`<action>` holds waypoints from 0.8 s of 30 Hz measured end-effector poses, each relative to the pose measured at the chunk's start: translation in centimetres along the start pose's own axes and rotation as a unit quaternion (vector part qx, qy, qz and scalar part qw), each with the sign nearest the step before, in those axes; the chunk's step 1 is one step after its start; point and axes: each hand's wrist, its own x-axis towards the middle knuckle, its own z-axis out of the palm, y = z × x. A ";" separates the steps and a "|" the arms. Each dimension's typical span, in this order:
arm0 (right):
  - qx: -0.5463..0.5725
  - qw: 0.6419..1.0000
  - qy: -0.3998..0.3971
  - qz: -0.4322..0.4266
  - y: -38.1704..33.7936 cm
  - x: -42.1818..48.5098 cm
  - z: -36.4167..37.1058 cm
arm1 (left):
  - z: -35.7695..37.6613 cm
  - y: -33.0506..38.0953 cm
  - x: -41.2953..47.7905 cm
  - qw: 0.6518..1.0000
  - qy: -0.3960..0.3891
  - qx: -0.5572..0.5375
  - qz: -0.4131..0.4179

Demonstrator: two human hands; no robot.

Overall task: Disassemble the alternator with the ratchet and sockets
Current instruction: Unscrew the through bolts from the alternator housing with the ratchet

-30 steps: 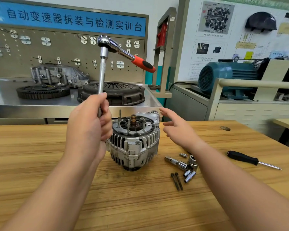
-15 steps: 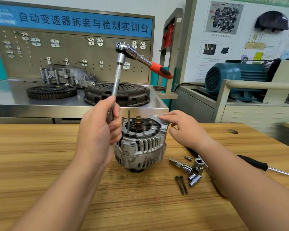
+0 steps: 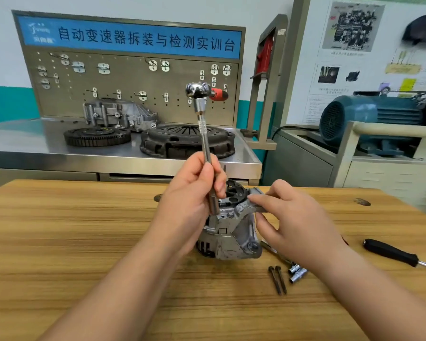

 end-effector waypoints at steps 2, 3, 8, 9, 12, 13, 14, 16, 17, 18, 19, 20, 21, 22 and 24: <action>0.016 1.000 0.009 0.003 -0.2 -0.1 0.0 | 0.1 -0.2 0.2 1.000 -0.017 -0.008 0.000; 0.021 1.000 0.014 0.002 -0.3 -0.1 0.0 | 0.2 -0.3 0.3 1.000 -0.021 -0.006 0.000; 0.041 0.999 0.026 -0.009 -0.5 -0.2 0.2 | 0.7 -1.7 1.3 0.999 -0.020 0.042 0.013; 0.043 0.999 0.028 -0.012 -0.4 -0.3 0.2 | 0.7 -2.1 1.4 0.999 -0.015 0.050 0.015; 0.052 0.998 0.022 -0.014 -0.4 -0.6 0.2 | 0.6 -2.9 1.8 0.997 0.000 0.074 0.018; 0.055 0.998 0.020 -0.014 -0.4 -0.6 0.3 | 0.5 -3.1 1.9 0.996 0.002 0.085 0.019; 0.056 0.998 0.017 -0.014 -0.4 -0.7 0.3 | 0.4 -3.3 1.9 0.995 0.002 0.095 0.021; 0.057 0.998 0.015 -0.011 -0.4 -0.8 0.3 | 0.3 -3.4 2.0 0.993 0.000 0.112 0.023; 0.056 0.998 0.015 -0.010 -0.4 -0.8 0.3 | 0.3 -3.5 2.0 0.993 -0.002 0.119 0.023; 0.055 0.998 0.016 -0.010 -0.4 -0.7 0.3 | 0.2 -3.5 2.0 0.992 -0.004 0.125 0.024; 0.053 0.998 0.016 -0.011 -0.4 -0.7 0.3 | 0.2 -3.5 2.0 0.991 -0.006 0.129 0.024; 0.053 0.998 0.016 -0.011 -0.3 -0.6 0.3 | 0.2 -3.5 2.0 0.991 -0.009 0.132 0.023; 0.059 0.998 0.018 -0.009 -0.2 -0.4 0.3 | 0.1 -3.5 2.0 0.991 -0.011 0.132 0.023; 0.080 0.997 0.021 0.002 0.0 -0.2 0.2 | 0.0 -3.6 2.0 0.991 -0.012 0.128 0.022; 0.187 0.981 0.022 0.052 0.3 0.9 -0.2 | -0.2 -3.6 2.1 0.994 -0.015 0.111 0.015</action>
